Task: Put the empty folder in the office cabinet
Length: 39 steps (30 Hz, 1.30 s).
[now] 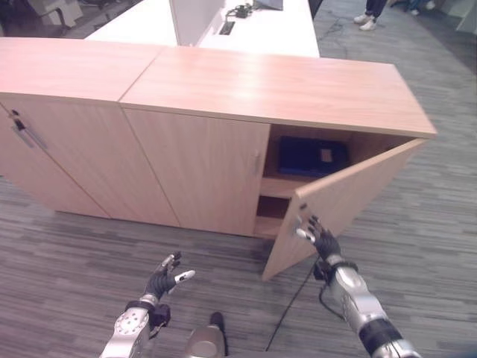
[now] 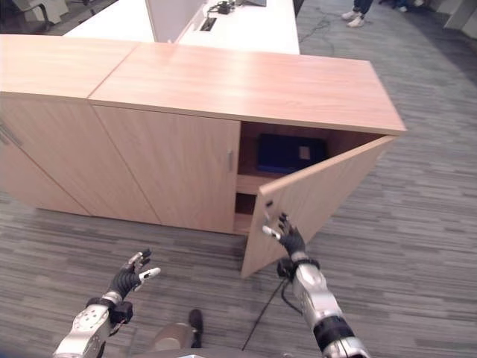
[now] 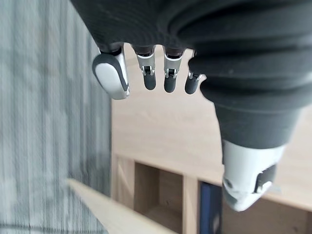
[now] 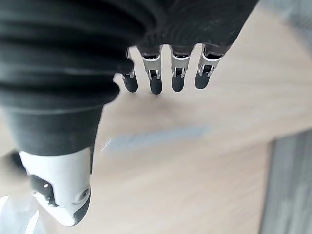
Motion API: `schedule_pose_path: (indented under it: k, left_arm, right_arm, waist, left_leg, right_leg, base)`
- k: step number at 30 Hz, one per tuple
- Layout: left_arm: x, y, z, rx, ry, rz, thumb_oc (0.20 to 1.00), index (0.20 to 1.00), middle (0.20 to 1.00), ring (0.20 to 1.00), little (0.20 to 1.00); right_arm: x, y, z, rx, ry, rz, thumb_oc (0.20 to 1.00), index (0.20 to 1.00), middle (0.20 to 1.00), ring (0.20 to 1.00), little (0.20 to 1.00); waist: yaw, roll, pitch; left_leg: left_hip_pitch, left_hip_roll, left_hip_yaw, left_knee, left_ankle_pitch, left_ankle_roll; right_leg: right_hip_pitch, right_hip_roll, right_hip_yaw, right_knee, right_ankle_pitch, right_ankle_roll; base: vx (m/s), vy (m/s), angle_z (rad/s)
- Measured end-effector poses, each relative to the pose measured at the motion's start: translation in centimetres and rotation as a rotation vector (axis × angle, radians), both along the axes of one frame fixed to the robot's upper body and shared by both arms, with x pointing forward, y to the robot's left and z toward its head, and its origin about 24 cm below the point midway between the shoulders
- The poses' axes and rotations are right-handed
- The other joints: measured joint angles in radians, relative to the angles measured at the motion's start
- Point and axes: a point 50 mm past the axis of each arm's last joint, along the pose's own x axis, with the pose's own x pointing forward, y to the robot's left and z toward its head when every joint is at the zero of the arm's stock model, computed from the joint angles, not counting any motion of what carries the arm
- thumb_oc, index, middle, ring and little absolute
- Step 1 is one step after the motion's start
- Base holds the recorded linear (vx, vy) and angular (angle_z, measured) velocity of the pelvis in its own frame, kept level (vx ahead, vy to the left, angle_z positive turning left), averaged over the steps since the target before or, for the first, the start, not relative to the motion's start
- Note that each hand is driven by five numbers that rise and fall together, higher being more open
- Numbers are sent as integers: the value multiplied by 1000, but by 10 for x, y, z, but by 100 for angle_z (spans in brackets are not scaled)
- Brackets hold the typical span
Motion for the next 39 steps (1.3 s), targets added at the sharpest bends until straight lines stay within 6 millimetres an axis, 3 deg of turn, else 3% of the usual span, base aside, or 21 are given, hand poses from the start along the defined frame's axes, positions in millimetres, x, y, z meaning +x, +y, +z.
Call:
schedule_pose_path:
  k: [2,5,6,7,8,10,11,16,19,24,34,37,39]
  left_arm:
    - [7,-1,7,1,-32,-15,1000,1000,1000,1000,1000]
    - [4,-4,5,-18,-23,-30,1000,1000,1000,1000,1000]
    - [3,-4,5,-19,-21,-31,1000,1000,1000,1000,1000]
    - [3,-6,3,-24,-15,-41,1000,1000,1000,1000,1000]
    - [2,-6,3,-24,-14,-45,1000,1000,1000,1000,1000]
    - [-3,3,3,11,8,-62,1000,1000,1000,1000,1000]
    - [-5,7,3,24,20,-62,1000,1000,1000,1000,1000]
    - [-9,-2,1,-24,17,-65,1000,1000,1000,1000,1000]
    - [-4,-10,8,-63,-28,-81,1000,1000,1000,1000,1000]
    - [-3,-11,9,-87,-31,-80,1000,1000,1000,1000,1000]
    - [-10,-22,2,-125,-3,-89,1000,1000,1000,1000,1000]
    - [-12,-30,-1,-155,-2,-78,1000,1000,1000,1000,1000]
    - [-17,-34,-5,-172,14,-67,1000,1000,1000,1000,1000]
  right_arm:
    - [7,-10,4,-6,-15,-46,1000,1000,1000,1000,1000]
    - [17,-29,13,-10,-37,-125,1000,1000,1000,1000,1000]
    - [19,-35,15,-24,-41,-137,1000,1000,1000,1000,1000]
    - [19,-53,15,-54,-19,-191,1000,1000,1000,1000,1000]
    - [19,-60,15,-62,-14,-215,1000,1000,1000,1000,1000]
    - [15,-73,11,-74,14,-271,1000,1000,1000,1000,1000]
    - [19,-83,11,-93,38,-302,1000,1000,1000,1000,1000]
    - [30,-119,31,-149,47,-396,1000,1000,1000,1000,1000]
    - [21,-152,31,-146,105,-532,1000,1000,1000,1000,1000]
    - [9,-179,31,-131,179,-642,1000,1000,1000,1000,1000]
    - [6,-189,38,-141,170,-659,1000,1000,1000,1000,1000]
    - [5,-178,33,-90,117,-630,1000,1000,1000,1000,1000]
    - [4,-149,20,-16,85,-551,1000,1000,1000,1000,1000]
  waist:
    - [-3,1,6]
    - [-5,-23,6]
    - [-17,-24,5]
    - [-36,-26,7]
    - [-45,-28,7]
    - [-47,-83,-6]
    - [-43,-98,-9]
    - [-26,-35,-31]
    - [-25,-24,-42]
    - [-27,-11,-49]
    - [-32,68,-98]
    - [-38,77,-108]
    - [-65,82,-110]
  left_leg:
    - [33,-10,-70,-47,21,10]
    - [80,-44,-136,-89,29,9]
    - [79,-44,-157,-93,28,6]
    - [85,-50,-209,-112,35,9]
    - [86,-50,-223,-115,45,7]
    - [94,-74,-238,-140,55,-21]
    - [107,-83,-254,-149,56,-41]
    - [140,-14,-262,-195,70,-88]
    - [172,-4,-273,-225,75,-97]
    - [171,-8,-279,-240,67,-99]
    - [172,-6,-273,-241,66,-99]
    - [170,-5,-271,-241,66,-100]
    - [175,-3,-265,-241,65,-99]
  right_leg:
    - [5,112,62,-81,-95,2]
    - [-1,175,72,-263,-108,-13]
    - [8,198,106,-329,-107,-14]
    - [7,248,202,-432,-97,-6]
    - [1,258,223,-456,-90,3]
    - [-13,233,228,-480,-91,-16]
    - [-8,224,214,-485,-52,-38]
    - [56,295,170,-597,-16,-57]
    - [81,304,157,-597,-21,-61]
    - [85,299,147,-597,-28,-63]
    - [83,301,153,-598,-36,-65]
    - [80,302,158,-598,-36,-67]
    - [77,303,163,-597,-37,-68]
  base:
    - [151,-13,93]
    - [239,-84,75]
    - [144,-66,117]
    - [69,-48,113]
    - [50,-95,130]
    - [92,-104,84]
    - [125,-78,42]
    - [79,-82,6]
    - [52,-106,9]
    - [24,-69,2]
    - [9,-32,-1]
    - [0,0,0]
    - [27,8,-7]
